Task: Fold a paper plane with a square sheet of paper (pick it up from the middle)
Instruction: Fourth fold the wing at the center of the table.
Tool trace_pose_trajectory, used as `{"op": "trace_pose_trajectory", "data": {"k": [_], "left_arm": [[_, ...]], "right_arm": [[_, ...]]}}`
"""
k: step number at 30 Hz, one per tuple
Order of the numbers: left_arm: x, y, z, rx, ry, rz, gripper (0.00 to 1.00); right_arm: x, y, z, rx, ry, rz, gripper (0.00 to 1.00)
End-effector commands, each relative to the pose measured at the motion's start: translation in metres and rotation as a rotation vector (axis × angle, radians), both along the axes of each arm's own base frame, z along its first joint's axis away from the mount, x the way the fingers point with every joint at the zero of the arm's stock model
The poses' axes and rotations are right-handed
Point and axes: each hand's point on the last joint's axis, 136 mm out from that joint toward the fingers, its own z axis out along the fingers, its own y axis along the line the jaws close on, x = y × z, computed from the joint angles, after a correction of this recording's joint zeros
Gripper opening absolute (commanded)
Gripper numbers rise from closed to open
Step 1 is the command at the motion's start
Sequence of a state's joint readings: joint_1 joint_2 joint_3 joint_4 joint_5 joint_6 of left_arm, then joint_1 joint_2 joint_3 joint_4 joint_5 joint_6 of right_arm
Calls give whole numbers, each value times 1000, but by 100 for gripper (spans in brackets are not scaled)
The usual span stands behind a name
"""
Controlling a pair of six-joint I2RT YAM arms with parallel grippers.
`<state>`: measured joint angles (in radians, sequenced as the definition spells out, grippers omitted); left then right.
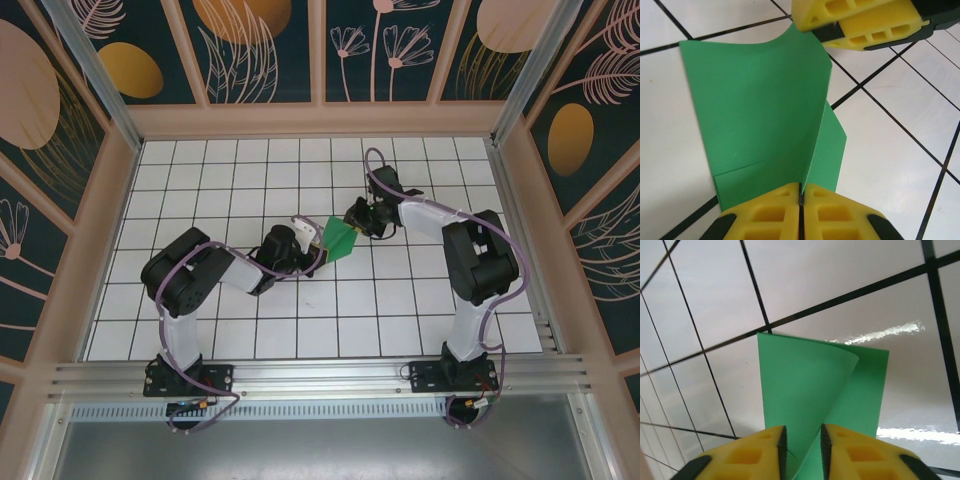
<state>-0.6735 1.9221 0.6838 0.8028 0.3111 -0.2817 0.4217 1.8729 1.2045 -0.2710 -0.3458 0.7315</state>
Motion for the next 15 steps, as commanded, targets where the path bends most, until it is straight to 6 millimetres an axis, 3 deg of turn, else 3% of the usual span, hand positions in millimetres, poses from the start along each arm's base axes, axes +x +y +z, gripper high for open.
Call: {"op": "trace_pose_trajectory", "data": {"k": [1, 6, 15], "left_arm": [[-2, 1, 10, -45, 48, 38, 8], [0, 0, 15, -102, 132, 94, 8], [-1, -4, 21, -247, 279, 154, 9]], "right_arm": [[6, -1, 28, 31, -114, 27, 42], [-6, 1, 49, 96, -254, 83, 49], [-38, 13, 23, 131, -247, 158, 49]]}}
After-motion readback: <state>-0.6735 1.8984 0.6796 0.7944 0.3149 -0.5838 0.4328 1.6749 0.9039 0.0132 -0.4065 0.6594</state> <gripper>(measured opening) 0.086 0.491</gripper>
